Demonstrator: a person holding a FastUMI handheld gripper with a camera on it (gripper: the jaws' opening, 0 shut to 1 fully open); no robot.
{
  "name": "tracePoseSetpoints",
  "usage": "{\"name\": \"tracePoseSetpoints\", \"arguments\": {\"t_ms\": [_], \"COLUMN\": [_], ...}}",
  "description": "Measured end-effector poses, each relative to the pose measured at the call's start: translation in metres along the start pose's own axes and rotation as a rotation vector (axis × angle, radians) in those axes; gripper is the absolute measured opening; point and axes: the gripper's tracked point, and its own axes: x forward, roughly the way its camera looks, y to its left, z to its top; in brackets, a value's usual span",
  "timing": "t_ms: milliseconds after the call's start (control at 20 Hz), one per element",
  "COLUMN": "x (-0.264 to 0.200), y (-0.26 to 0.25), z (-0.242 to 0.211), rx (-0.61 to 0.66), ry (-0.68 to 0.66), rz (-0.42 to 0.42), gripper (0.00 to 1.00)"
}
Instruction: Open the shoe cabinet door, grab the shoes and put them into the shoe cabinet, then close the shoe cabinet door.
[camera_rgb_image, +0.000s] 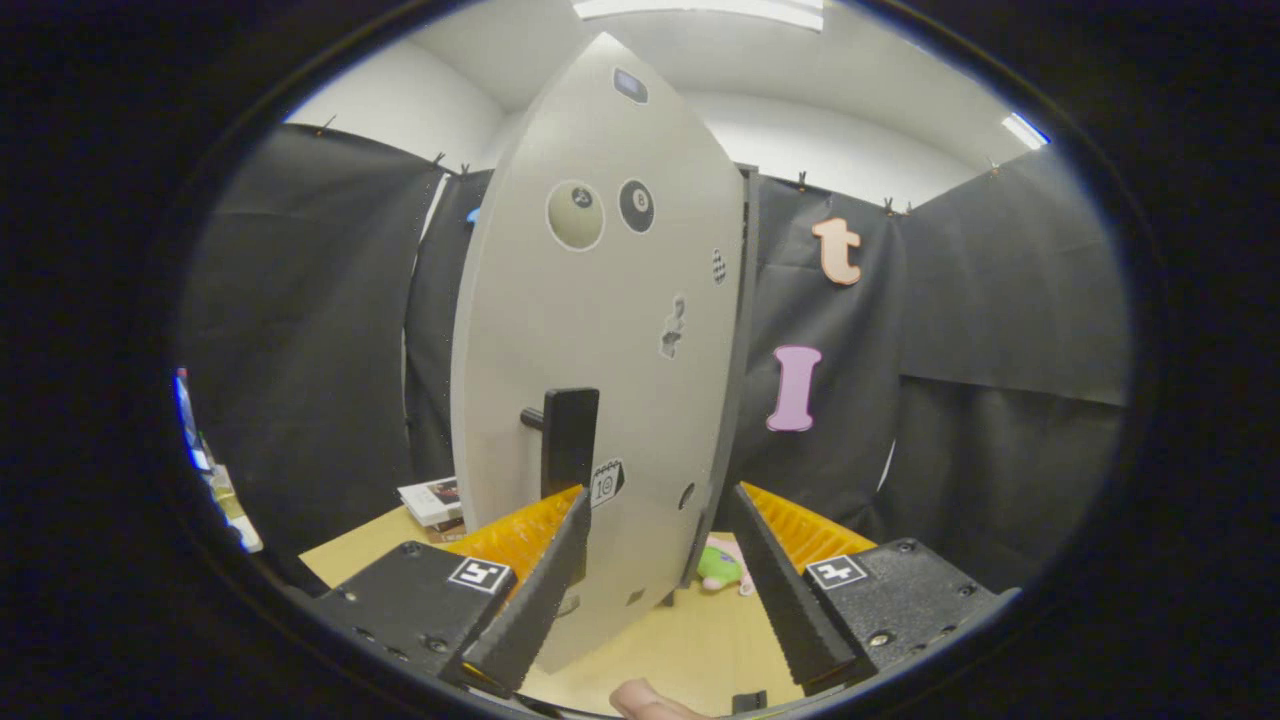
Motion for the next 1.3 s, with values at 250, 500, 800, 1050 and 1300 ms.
{"name": "tracePoseSetpoints", "arguments": {"t_ms": [250, 500, 800, 1050, 1300], "x": [0.047, 0.075, 0.053, 0.002, -0.039], "y": [0.057, 0.087, 0.088, 0.081, 0.067], "z": [-0.001, 0.013, -0.009, -0.033, -0.060], "rx": [0.089, 0.096, 0.108, 0.162, 0.119], "ry": [-0.030, -0.100, -0.135, -0.161, -0.168], "rz": [0.099, 0.152, 0.112, 0.102, 0.049], "gripper": [0.94, 0.95, 0.95, 0.96, 0.97]}}
